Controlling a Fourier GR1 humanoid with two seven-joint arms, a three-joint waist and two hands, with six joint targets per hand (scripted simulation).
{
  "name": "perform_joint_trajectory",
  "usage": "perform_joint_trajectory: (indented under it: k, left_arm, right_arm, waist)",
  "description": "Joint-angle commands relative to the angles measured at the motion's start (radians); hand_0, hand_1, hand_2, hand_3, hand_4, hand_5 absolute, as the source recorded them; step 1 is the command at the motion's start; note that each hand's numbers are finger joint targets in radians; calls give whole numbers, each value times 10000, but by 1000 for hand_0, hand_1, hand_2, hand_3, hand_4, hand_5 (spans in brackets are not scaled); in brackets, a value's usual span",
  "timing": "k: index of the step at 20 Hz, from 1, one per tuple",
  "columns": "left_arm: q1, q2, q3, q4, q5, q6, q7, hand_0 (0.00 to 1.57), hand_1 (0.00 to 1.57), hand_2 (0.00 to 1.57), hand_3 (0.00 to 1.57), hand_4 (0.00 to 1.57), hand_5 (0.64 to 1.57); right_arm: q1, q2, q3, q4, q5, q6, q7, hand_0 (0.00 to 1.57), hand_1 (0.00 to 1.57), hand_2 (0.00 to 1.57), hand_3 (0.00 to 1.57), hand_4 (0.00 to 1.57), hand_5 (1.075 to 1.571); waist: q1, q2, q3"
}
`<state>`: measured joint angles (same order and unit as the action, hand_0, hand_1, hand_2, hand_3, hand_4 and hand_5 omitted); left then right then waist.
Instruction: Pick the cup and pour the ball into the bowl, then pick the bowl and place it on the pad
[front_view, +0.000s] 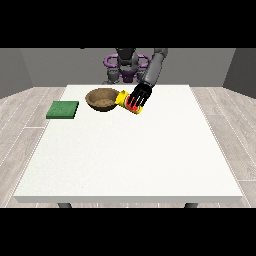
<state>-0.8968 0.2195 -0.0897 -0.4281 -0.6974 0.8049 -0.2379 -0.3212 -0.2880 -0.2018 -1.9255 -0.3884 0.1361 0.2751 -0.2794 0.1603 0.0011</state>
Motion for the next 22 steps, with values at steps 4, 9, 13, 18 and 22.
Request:
perform_joint_trajectory:
  k: [4,9,13,18,22]
  left_arm:
    - [-1195,-184,-2044,1581,-3339,1203,2751,1352,1352,1571,1571,857,1548]
    - [-1349,-1731,-3743,2542,-5413,561,4694,1308,1308,1403,1414,954,1470]
    - [-1925,-1371,-4986,3109,-6928,-422,5575,1469,1469,1571,1571,982,1490]
    - [-2340,-2165,-6284,3085,-8271,-2311,6692,1503,1503,1571,1571,1065,1498]
    - [-1724,-2184,-6662,1984,-8696,-3221,7283,1498,1498,1571,1571,1047,1513]
  right_arm:
    - [-610,114,185,813,149,-217,154,0,0,0,0,360,1564]
    - [-310,320,318,1586,594,-254,-199,0,0,0,0,384,1566]
    - [125,235,166,2241,591,-13,-358,0,0,0,0,381,1565]
    - [255,499,231,2732,819,-108,-748,0,0,0,0,377,1566]
    - [218,717,495,2790,1006,-184,-798,0,0,0,0,387,1566]
  waist:
    - [-130,-347,27]
    - [349,-1215,20]
    - [742,-1735,22]
    - [738,-2284,6]
    - [625,-2205,-8]
